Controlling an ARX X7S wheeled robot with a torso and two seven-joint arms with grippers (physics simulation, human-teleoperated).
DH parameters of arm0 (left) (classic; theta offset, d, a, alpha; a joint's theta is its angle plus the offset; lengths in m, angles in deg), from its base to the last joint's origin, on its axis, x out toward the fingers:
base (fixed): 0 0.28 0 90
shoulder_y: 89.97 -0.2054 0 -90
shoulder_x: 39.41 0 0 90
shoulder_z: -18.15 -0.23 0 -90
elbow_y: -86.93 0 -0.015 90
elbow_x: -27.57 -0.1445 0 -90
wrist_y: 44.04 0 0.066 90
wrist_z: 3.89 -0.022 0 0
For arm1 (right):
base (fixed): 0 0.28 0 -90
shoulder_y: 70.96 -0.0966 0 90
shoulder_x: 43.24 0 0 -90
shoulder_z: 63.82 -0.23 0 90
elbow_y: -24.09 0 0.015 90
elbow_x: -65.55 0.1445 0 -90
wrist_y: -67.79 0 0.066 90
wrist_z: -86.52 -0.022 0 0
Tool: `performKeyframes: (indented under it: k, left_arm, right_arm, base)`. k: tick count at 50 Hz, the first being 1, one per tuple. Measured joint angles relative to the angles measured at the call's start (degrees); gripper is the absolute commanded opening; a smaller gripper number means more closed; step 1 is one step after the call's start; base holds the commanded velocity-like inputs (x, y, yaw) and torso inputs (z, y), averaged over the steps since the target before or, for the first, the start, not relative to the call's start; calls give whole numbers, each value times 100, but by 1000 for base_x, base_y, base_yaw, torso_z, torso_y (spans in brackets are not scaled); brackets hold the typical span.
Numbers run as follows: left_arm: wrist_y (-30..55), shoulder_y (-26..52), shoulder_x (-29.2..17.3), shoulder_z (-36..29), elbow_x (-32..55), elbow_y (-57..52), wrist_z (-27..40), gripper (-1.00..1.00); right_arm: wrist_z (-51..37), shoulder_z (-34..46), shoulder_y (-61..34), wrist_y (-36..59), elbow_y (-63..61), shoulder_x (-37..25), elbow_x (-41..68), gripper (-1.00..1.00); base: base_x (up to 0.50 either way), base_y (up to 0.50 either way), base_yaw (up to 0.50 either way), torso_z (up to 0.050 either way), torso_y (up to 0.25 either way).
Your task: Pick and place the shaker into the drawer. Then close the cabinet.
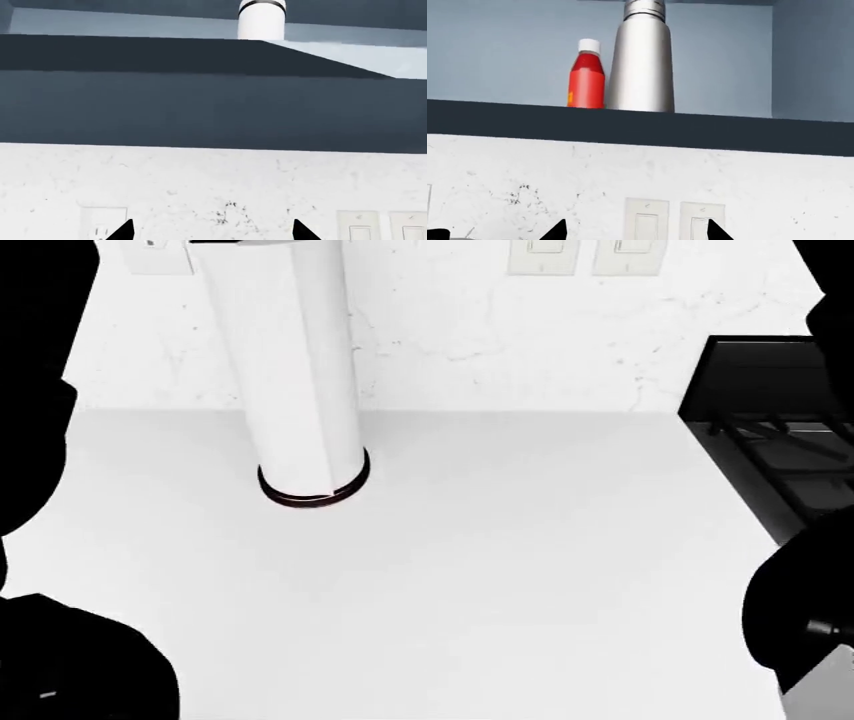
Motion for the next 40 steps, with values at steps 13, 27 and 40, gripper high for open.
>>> performKeyframes:
  k: [13,27,40]
  left_arm:
    - [299,80,62,208,251,-376,105,100]
    - [449,159,82,214,406,-488,194,100]
    - [618,237,75,236,577,-562,253,100]
  right_arm:
    - [-2606,1646,-1350,-1839,-249,-1351,3098,100]
    - [-3242,3781,-3627,-3732,-291,-2374,4369,100]
    - [-2255,3962,-4402,-3114,1864,-1605,3387,100]
  base:
    - [0,0,0,0,0]
    - [0,0,0,0,0]
    - [0,0,0,0,0]
